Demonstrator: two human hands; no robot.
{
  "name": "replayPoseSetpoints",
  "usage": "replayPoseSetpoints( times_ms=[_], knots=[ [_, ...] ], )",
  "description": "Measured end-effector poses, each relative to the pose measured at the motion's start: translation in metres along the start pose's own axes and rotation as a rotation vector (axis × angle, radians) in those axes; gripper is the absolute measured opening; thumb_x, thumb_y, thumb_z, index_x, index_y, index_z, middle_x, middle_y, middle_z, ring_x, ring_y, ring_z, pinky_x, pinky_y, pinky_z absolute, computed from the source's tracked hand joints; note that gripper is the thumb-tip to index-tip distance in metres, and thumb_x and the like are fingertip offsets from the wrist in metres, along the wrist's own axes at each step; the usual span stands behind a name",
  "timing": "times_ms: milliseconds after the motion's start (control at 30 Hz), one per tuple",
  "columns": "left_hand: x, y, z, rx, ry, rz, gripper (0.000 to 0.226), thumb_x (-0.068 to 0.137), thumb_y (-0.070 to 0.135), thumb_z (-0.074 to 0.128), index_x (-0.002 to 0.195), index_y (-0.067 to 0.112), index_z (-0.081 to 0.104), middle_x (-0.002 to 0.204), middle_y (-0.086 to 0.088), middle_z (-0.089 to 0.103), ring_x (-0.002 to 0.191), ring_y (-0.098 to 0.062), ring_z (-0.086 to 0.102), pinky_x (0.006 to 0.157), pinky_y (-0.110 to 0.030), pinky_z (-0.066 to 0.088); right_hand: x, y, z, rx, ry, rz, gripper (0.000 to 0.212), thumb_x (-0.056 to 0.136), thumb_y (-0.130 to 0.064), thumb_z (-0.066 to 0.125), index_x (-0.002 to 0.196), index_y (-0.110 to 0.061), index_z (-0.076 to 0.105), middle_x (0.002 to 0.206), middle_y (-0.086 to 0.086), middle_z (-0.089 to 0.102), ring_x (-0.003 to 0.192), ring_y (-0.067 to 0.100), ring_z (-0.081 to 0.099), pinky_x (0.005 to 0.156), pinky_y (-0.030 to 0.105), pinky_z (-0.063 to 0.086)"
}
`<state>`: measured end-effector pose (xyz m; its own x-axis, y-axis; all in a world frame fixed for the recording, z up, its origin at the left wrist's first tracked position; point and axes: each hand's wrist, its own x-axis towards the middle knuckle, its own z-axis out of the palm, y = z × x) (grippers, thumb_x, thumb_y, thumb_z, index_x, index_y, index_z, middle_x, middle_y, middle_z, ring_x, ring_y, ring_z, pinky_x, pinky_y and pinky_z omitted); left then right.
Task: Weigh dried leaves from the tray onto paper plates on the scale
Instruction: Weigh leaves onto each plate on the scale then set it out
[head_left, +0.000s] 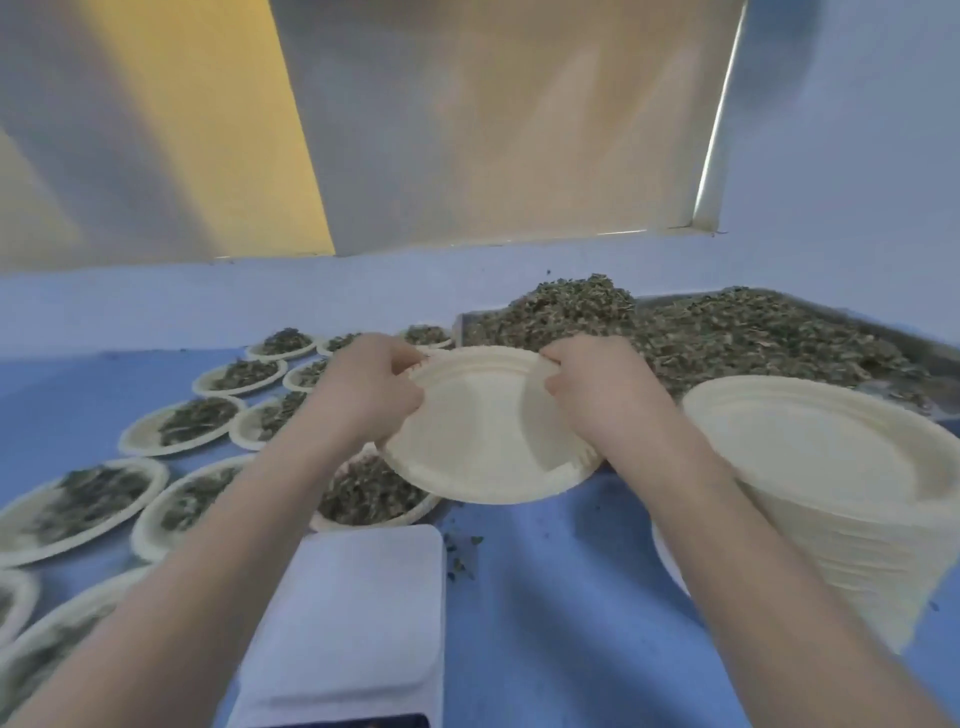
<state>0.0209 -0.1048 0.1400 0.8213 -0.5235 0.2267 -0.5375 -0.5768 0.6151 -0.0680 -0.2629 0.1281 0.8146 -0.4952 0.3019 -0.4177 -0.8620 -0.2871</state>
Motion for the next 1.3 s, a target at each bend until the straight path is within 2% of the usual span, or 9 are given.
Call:
replayPoseSetpoints(
  times_ms=[100, 267, 367, 533, 700, 833, 1033, 1200, 1300],
  knots=[
    [-0.024, -0.051, -0.020, 0.042, 0.045, -0.109, 0.031, 0.083, 0.001, 0.056, 0.106, 0.014, 0.071, 0.100, -0.010, 0.070, 0.087, -0.025, 0.065, 0.071, -0.036, 0.051, -0.004, -0.042, 0.042, 0.049, -0.095, -0.100, 0.028, 0.095, -0.003, 0.044, 0.118, -0.005, 0.058, 0.110, 0.017, 0.063, 0.100, 0.031, 0.061, 0.074, 0.031, 0.050],
    [-0.050, -0.114, -0.015, -0.029, 0.066, -0.251, 0.028, 0.082, 0.003, 0.059, 0.096, 0.026, 0.069, 0.095, 0.001, 0.067, 0.090, -0.018, 0.061, 0.074, -0.026, 0.043, -0.012, -0.070, 0.097, 0.088, -0.193, -0.146, 0.033, 0.095, -0.007, 0.045, 0.124, -0.015, 0.059, 0.122, 0.015, 0.061, 0.112, 0.029, 0.055, 0.083, 0.030, 0.044],
    [-0.053, -0.134, -0.001, -0.055, 0.044, -0.283, 0.036, 0.082, 0.004, 0.060, 0.115, 0.017, 0.068, 0.109, 0.004, 0.066, 0.106, -0.016, 0.058, 0.092, -0.028, 0.044, -0.019, -0.067, 0.116, 0.064, -0.233, -0.140, 0.033, 0.095, -0.011, 0.047, 0.123, -0.019, 0.060, 0.118, 0.011, 0.062, 0.109, 0.029, 0.056, 0.079, 0.030, 0.044],
    [-0.057, -0.148, 0.017, -0.157, 0.099, -0.300, 0.040, 0.084, 0.003, 0.059, 0.119, 0.022, 0.065, 0.104, 0.008, 0.064, 0.100, -0.012, 0.056, 0.083, -0.022, 0.039, -0.021, -0.060, 0.124, 0.110, -0.251, -0.090, 0.038, 0.093, -0.015, 0.048, 0.128, -0.027, 0.057, 0.125, 0.004, 0.060, 0.114, 0.026, 0.054, 0.086, 0.031, 0.045],
    [-0.061, -0.159, 0.022, -0.142, 0.124, -0.293, 0.044, 0.085, 0.005, 0.059, 0.128, 0.018, 0.059, 0.126, 0.002, 0.061, 0.117, -0.016, 0.054, 0.094, -0.023, 0.038, -0.028, -0.061, 0.131, 0.125, -0.278, -0.086, 0.036, 0.092, -0.016, 0.049, 0.126, -0.027, 0.058, 0.122, 0.005, 0.061, 0.110, 0.025, 0.055, 0.077, 0.026, 0.041],
    [-0.067, -0.163, 0.030, -0.271, 0.172, -0.250, 0.056, 0.083, 0.017, 0.069, 0.136, 0.020, 0.050, 0.128, 0.006, 0.058, 0.118, -0.012, 0.053, 0.093, -0.022, 0.038, -0.030, -0.060, 0.129, 0.259, -0.300, -0.023, 0.043, 0.094, -0.038, 0.051, 0.133, -0.022, 0.048, 0.126, 0.004, 0.058, 0.120, 0.025, 0.050, 0.086, 0.031, 0.039],
    [-0.083, -0.164, 0.029, -0.601, 0.530, -0.109, 0.046, 0.088, 0.034, 0.063, 0.133, 0.026, 0.054, 0.123, 0.019, 0.059, 0.106, 0.013, 0.054, 0.073, 0.000, 0.042, -0.034, -0.057, 0.122, 0.605, -0.154, 0.020, 0.067, 0.091, -0.062, 0.038, 0.148, -0.028, 0.030, 0.152, -0.008, 0.033, 0.141, 0.013, 0.028, 0.106, 0.028, 0.024],
    [-0.099, -0.162, 0.031, -0.652, 0.592, 0.039, 0.050, 0.086, 0.034, 0.052, 0.134, 0.018, 0.053, 0.121, 0.020, 0.059, 0.111, 0.008, 0.056, 0.088, -0.007, 0.043, -0.039, -0.061, 0.120, 0.807, -0.135, -0.010, 0.065, 0.088, -0.067, 0.037, 0.145, -0.036, 0.034, 0.150, -0.018, 0.033, 0.139, 0.005, 0.027, 0.105, 0.026, 0.021],
    [-0.100, -0.163, 0.033, -0.623, 0.584, 0.080, 0.051, 0.087, 0.032, 0.050, 0.135, 0.015, 0.052, 0.126, 0.014, 0.058, 0.113, 0.006, 0.056, 0.090, -0.008, 0.043, -0.041, -0.062, 0.119, 0.809, -0.143, -0.045, 0.064, 0.089, -0.065, 0.036, 0.145, -0.035, 0.035, 0.151, -0.020, 0.030, 0.140, 0.001, 0.023, 0.115, 0.028, 0.015]
  ],
)
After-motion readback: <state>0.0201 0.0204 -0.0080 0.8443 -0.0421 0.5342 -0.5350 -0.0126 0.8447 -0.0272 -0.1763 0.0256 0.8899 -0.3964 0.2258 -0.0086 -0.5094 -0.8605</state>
